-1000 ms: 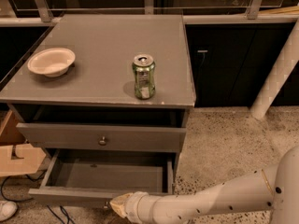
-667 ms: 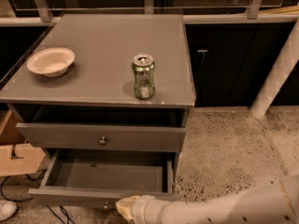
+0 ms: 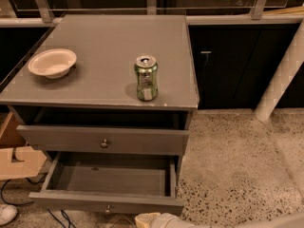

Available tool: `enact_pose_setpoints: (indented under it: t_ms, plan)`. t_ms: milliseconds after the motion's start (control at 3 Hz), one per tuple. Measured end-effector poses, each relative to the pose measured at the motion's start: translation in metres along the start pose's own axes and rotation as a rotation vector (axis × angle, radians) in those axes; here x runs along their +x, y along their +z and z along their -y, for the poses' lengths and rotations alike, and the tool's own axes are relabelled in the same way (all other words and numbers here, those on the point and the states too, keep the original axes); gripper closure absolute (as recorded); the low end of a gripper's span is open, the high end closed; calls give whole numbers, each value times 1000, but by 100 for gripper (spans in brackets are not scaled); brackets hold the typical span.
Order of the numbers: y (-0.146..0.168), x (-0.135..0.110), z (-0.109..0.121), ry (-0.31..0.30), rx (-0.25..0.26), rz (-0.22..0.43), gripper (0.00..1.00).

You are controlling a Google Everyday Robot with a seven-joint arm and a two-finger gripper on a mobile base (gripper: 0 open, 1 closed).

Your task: Close middle drawer

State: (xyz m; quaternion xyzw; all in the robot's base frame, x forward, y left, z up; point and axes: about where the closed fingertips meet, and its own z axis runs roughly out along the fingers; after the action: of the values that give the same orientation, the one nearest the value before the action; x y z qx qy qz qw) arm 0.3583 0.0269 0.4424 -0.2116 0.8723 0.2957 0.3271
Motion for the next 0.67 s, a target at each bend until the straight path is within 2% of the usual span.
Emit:
enact_pose_setpoints:
  t_ms: [333,667]
  plan:
    - [26,6,-2,-4,-10,-35,100]
    - [79,6,-13,-48,-54,-51,100]
